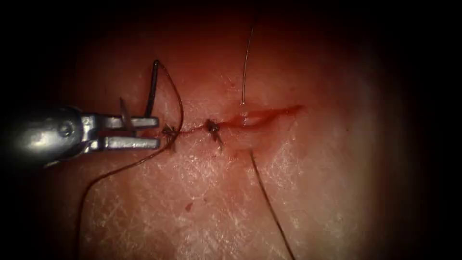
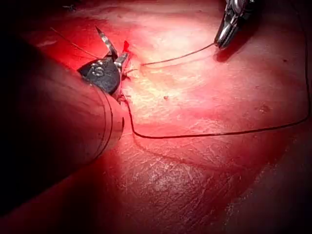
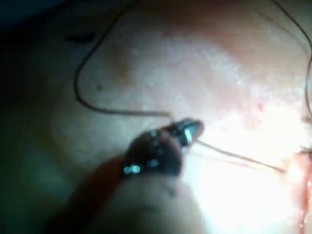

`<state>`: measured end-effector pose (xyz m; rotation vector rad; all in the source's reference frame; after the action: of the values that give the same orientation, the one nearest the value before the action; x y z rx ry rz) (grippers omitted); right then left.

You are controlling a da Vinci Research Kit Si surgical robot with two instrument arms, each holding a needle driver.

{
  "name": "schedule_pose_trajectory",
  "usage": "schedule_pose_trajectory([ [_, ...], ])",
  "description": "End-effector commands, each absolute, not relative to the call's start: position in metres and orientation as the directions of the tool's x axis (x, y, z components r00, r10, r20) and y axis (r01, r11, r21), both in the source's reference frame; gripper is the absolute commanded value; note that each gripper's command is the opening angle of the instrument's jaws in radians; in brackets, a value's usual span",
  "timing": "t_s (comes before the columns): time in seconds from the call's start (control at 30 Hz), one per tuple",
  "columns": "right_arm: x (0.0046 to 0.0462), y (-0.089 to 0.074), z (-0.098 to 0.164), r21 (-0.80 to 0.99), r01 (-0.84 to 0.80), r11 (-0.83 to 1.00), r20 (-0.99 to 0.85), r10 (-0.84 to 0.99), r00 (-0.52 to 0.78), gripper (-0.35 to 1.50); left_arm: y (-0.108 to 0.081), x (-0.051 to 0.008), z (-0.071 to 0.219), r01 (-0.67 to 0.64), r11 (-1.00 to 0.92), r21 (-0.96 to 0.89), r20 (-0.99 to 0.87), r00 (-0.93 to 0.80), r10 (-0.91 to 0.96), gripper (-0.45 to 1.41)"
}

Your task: Wound Closure

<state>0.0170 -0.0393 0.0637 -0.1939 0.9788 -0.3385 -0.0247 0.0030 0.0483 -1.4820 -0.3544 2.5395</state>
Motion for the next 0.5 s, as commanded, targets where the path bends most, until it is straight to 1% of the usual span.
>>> schedule_pose_trajectory([
  [0.03,0.0176,-0.0402,0.0642,-0.304,0.194,0.933,-0.783,-0.361,0.506,-0.35,0.0028,-0.0253,0.049,-0.034,-0.955,-0.294,-0.83,-0.486,0.273,-0.45],
  [0.3,0.0174,-0.0423,0.0641,-0.22,0.266,0.939,-0.797,-0.33,0.506,-0.35,0.0028,-0.0253,0.049,-0.034,-0.955,-0.293,-0.83,-0.486,0.272,-0.45],
  [0.5,0.0175,-0.0442,0.0639,-0.196,0.317,0.928,-0.807,-0.337,0.485,-0.35,0.0028,-0.0253,0.049,-0.034,-0.955,-0.293,-0.83,-0.486,0.272,-0.45],
])
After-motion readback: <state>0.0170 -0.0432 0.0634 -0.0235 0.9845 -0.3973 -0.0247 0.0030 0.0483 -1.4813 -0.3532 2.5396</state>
